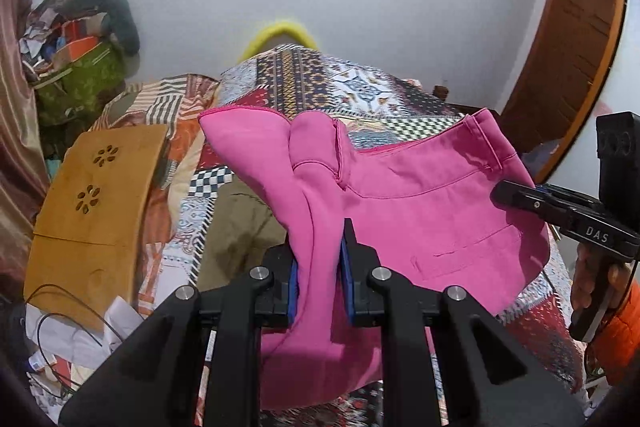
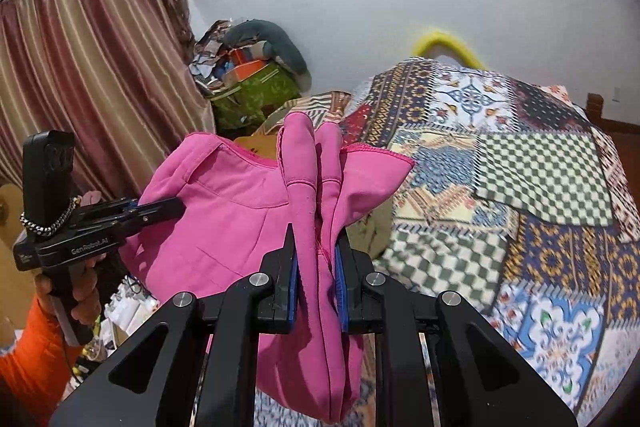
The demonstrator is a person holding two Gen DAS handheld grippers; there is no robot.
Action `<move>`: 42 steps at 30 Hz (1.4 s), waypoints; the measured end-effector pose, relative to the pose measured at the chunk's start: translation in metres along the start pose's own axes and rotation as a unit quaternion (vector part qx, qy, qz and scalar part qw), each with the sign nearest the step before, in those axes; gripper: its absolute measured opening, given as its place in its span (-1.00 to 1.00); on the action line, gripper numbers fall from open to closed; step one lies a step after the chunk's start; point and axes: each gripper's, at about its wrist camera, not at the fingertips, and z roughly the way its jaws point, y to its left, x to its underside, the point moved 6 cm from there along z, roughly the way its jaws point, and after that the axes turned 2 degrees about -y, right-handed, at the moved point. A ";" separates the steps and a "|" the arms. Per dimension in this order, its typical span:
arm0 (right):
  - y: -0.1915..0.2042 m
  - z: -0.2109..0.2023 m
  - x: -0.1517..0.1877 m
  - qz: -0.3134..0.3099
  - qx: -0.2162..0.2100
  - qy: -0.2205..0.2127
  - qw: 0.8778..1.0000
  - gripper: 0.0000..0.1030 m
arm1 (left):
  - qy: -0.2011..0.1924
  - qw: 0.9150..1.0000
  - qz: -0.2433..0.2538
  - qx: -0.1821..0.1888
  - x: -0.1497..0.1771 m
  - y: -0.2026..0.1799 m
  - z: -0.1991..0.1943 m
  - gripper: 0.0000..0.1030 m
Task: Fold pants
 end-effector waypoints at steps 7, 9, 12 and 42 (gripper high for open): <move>0.001 0.045 -0.005 -0.008 -0.004 0.022 1.000 -0.74 | 0.021 0.999 -0.024 0.003 0.000 0.034 0.036 -0.67; 0.000 0.057 -0.007 -0.010 -0.004 0.028 1.000 -0.74 | 0.024 0.999 -0.027 0.001 0.001 0.044 0.048 -0.67; -0.001 0.076 -0.008 -0.015 -0.003 0.037 0.999 -0.74 | 0.031 0.999 -0.034 0.000 0.002 0.056 0.065 -0.67; -0.045 0.167 0.038 -0.009 0.061 0.168 0.984 0.05 | 0.084 0.995 -0.038 -0.031 0.043 0.111 0.141 -0.34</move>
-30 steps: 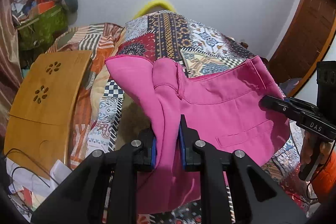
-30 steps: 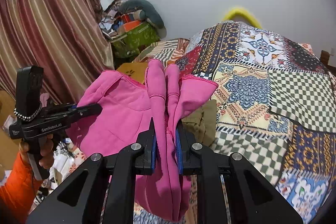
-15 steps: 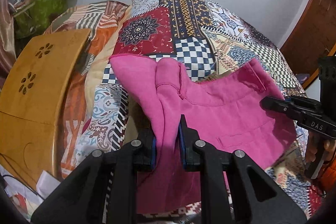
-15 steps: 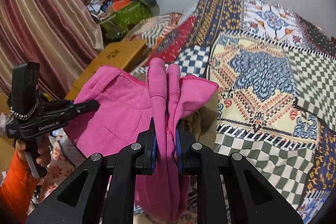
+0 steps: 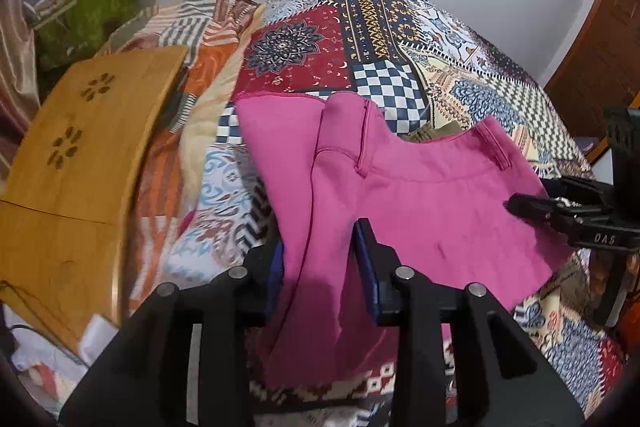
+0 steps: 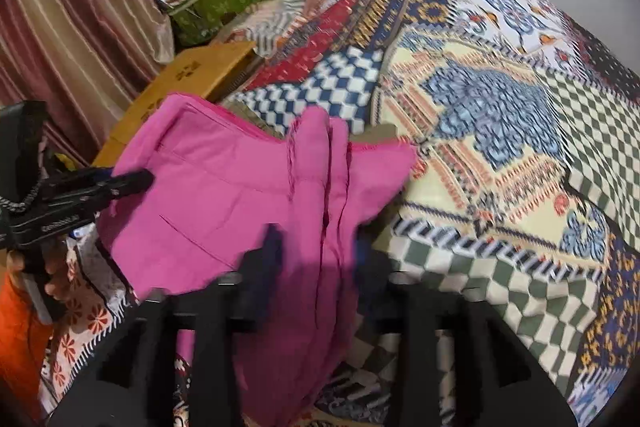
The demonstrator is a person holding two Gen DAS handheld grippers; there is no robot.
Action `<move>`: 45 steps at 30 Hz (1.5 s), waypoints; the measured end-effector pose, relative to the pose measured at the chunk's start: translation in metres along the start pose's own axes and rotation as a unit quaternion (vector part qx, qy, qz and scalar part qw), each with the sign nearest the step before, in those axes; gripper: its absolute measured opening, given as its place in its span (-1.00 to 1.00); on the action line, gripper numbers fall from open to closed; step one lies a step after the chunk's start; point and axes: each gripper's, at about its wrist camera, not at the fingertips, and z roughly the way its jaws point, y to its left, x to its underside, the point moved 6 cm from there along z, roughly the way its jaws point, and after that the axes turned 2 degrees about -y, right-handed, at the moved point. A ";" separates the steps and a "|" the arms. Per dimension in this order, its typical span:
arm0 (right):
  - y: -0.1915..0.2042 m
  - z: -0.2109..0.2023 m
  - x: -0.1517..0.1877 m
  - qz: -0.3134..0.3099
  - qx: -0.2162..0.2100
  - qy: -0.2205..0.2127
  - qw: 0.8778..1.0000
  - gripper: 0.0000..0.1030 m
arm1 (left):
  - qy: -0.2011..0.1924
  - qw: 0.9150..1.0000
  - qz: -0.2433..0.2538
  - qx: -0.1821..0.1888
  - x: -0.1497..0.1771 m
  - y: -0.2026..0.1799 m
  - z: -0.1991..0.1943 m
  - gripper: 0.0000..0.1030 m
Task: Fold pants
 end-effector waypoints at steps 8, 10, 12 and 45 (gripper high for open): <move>-0.011 -0.027 0.010 0.004 0.013 -0.011 1.000 0.05 | 0.012 0.999 -0.011 -0.038 0.013 0.012 -0.024 -0.34; -0.011 -0.039 0.009 0.007 0.013 -0.018 1.000 0.05 | 0.007 0.999 -0.015 -0.040 0.013 0.011 -0.035 -0.34; -0.008 -0.056 0.006 0.005 0.009 -0.033 0.999 0.05 | -0.006 0.999 -0.013 -0.035 0.009 0.004 -0.054 -0.34; 0.148 -0.377 0.057 -0.124 -0.026 -0.364 0.923 0.05 | -0.336 0.940 0.053 -0.017 0.053 -0.182 -0.409 0.07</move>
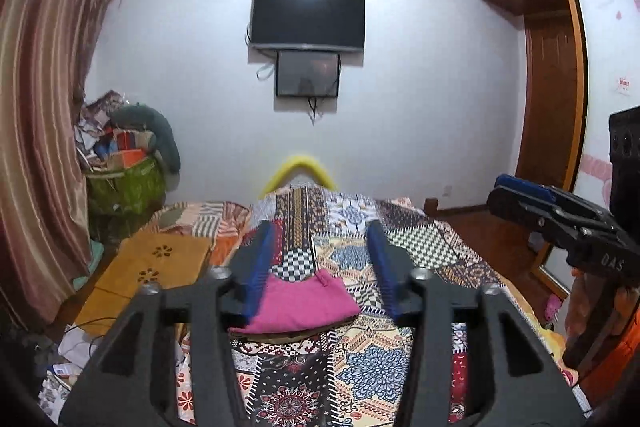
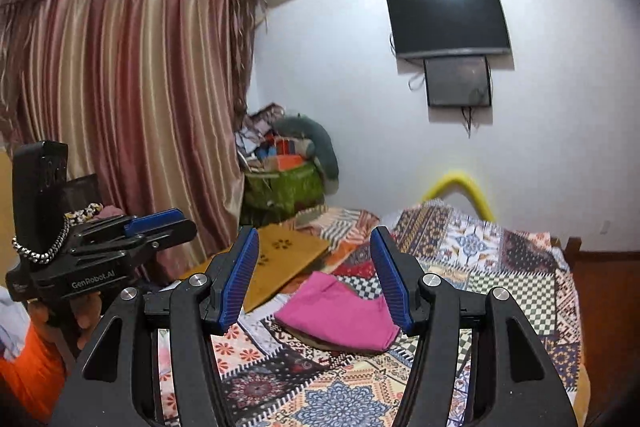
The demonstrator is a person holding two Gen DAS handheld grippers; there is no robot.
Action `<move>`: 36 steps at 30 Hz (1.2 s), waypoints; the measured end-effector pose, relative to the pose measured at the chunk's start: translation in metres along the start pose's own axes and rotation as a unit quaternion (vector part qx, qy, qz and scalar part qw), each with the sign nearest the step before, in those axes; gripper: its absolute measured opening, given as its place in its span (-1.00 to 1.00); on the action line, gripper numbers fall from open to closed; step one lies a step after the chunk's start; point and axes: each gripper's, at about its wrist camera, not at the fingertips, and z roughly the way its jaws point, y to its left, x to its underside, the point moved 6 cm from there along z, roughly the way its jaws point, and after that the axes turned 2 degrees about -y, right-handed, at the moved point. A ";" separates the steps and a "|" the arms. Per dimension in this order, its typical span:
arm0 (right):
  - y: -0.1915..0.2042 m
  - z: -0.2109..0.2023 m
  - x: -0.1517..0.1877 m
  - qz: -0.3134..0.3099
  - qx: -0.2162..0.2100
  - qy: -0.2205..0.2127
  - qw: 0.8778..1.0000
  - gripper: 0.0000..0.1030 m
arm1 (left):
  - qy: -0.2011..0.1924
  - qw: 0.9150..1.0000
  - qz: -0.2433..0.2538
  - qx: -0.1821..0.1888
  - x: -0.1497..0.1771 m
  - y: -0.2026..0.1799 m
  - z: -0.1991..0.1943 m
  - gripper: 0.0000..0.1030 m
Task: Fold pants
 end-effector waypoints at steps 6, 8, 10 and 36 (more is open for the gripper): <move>0.011 -0.015 0.006 -0.002 0.013 -0.012 1.000 0.05 | -0.030 1.000 0.000 -0.010 0.002 -0.005 -0.027 0.55; 0.010 -0.014 0.009 0.001 0.018 -0.010 1.000 0.15 | -0.033 0.999 -0.002 -0.012 0.004 -0.006 -0.032 0.62; 0.010 -0.017 0.010 0.005 0.024 -0.015 1.000 0.42 | -0.032 0.999 -0.001 -0.016 0.007 -0.005 -0.034 0.70; 0.012 -0.041 0.012 0.005 0.065 -0.045 0.997 1.00 | -0.042 0.999 -0.009 -0.034 0.016 -0.006 -0.048 0.87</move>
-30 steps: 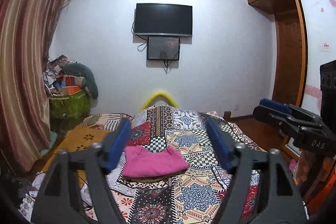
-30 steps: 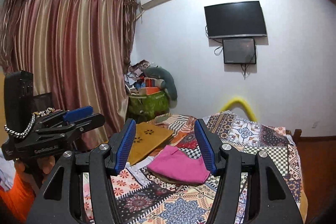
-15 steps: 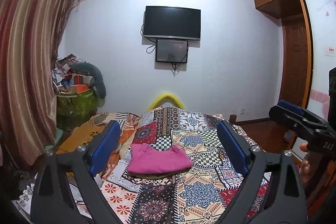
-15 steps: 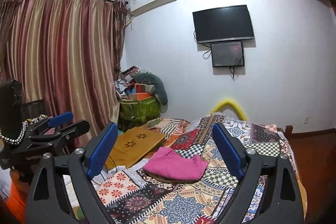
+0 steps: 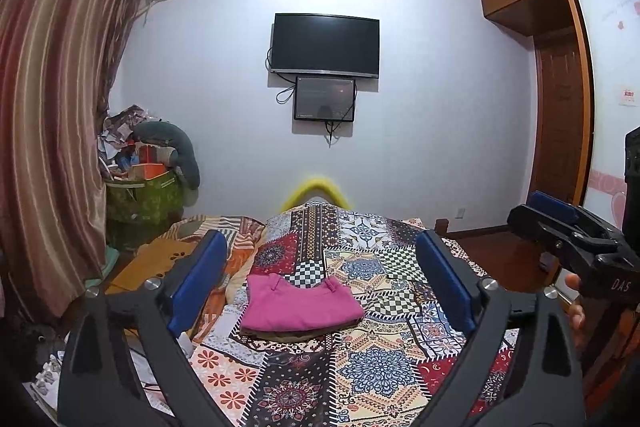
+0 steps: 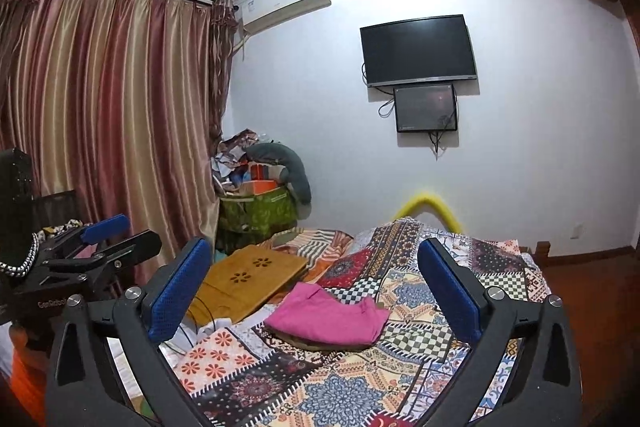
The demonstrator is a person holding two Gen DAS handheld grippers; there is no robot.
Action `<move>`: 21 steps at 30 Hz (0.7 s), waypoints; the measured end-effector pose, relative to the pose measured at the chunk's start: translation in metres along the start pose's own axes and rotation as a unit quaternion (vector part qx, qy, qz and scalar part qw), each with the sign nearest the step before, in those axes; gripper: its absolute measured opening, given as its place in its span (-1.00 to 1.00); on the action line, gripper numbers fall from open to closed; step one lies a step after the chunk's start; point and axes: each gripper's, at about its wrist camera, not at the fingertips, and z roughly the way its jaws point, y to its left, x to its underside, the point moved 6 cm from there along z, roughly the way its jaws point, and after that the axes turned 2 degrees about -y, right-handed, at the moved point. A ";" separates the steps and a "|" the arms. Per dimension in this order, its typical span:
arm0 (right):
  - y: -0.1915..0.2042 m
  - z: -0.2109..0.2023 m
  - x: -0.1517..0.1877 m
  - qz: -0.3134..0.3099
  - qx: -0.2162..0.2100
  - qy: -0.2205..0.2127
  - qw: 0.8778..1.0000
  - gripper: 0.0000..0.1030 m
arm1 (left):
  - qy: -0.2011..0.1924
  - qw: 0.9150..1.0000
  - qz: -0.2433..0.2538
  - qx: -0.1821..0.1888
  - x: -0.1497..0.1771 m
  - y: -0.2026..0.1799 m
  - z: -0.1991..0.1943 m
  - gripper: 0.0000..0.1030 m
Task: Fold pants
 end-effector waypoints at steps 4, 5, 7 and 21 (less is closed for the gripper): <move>0.001 -0.001 0.000 -0.001 0.001 0.000 1.000 1.00 | 0.003 1.000 0.001 0.001 0.001 0.001 0.002 0.87; 0.002 -0.001 0.000 -0.001 0.002 0.001 1.000 1.00 | 0.003 1.000 0.001 0.001 0.001 0.000 0.002 0.87; 0.001 -0.001 0.001 -0.001 0.003 0.002 1.000 1.00 | 0.004 1.000 0.000 0.002 0.002 0.001 0.002 0.87; -0.001 0.000 0.002 -0.002 0.006 0.012 1.000 1.00 | 0.007 1.000 -0.005 0.007 0.007 0.002 0.006 0.89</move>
